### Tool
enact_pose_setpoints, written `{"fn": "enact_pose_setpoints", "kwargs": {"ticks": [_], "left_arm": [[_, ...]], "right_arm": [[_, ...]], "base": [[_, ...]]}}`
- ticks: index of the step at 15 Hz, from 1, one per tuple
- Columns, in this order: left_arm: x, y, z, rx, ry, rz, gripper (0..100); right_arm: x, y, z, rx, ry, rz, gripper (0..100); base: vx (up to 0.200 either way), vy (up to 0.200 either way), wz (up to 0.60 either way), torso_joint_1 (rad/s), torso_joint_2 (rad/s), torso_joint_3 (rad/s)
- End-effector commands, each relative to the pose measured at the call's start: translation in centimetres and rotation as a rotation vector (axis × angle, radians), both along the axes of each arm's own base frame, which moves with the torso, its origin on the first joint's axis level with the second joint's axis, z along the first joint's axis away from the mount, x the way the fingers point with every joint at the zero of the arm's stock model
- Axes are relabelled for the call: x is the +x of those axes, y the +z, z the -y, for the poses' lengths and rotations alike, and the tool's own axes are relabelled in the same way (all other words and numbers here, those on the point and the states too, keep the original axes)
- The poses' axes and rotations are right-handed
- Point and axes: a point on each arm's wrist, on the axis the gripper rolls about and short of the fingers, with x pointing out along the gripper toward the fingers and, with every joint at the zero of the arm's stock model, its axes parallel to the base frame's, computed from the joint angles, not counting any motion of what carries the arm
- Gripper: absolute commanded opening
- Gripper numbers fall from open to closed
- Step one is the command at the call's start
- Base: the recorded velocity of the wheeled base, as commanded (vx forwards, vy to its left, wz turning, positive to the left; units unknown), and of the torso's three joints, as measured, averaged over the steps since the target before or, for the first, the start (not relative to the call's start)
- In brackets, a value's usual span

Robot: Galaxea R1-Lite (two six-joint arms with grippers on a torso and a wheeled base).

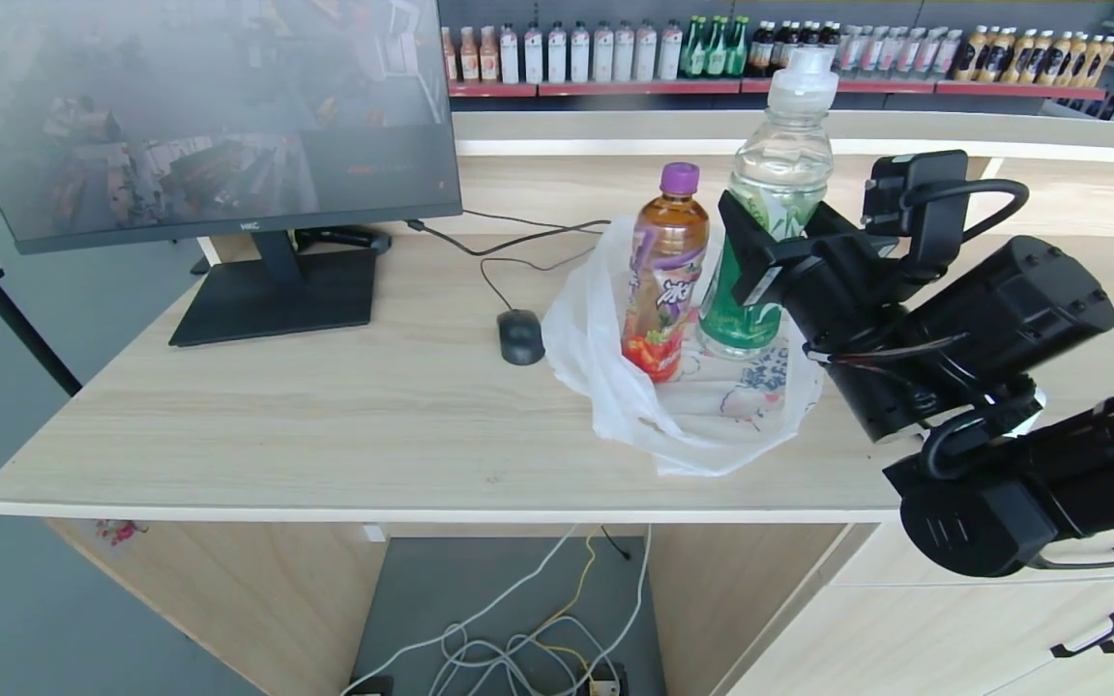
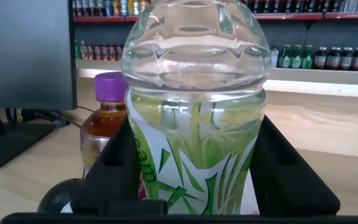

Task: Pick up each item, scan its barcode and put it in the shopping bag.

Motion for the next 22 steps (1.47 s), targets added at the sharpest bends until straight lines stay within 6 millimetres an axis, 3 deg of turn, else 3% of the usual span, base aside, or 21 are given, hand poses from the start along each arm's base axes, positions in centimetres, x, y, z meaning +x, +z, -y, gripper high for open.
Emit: {"fn": "enact_pose_setpoints", "kwargs": {"ticks": [1,4,9,18,22], "left_arm": [[0.0,0.0,0.0,0.000,0.002,0.001,100],[0.0,0.0,0.0,0.000,0.000,0.001,100],[0.0,0.0,0.0,0.000,0.000,0.001,100],[0.0,0.0,0.0,0.000,0.002,0.001,100],[0.0,0.0,0.0,0.000,0.000,0.001,100]], "right_arm": [[0.2,-0.2,0.7,0.000,-0.018,-0.006,0],[0.3,-0.5,0.9,-0.005,-0.026,-0.017,0],[2.4,-2.5,2.2,-0.021,-0.079,-0.072,0],[5.1,-5.0,1.1,-0.027,-0.076,-0.105,0],[5.3,-5.2,1.1,-0.029,-0.076,-0.109,0]], "base": [[0.000,0.000,0.00,0.000,0.00,0.000],[0.000,0.000,0.00,0.000,0.00,0.000],[0.000,0.000,0.00,0.000,0.00,0.000],[0.000,0.000,0.00,0.000,0.00,0.000],[0.000,0.000,0.00,0.000,0.00,0.000]]}}
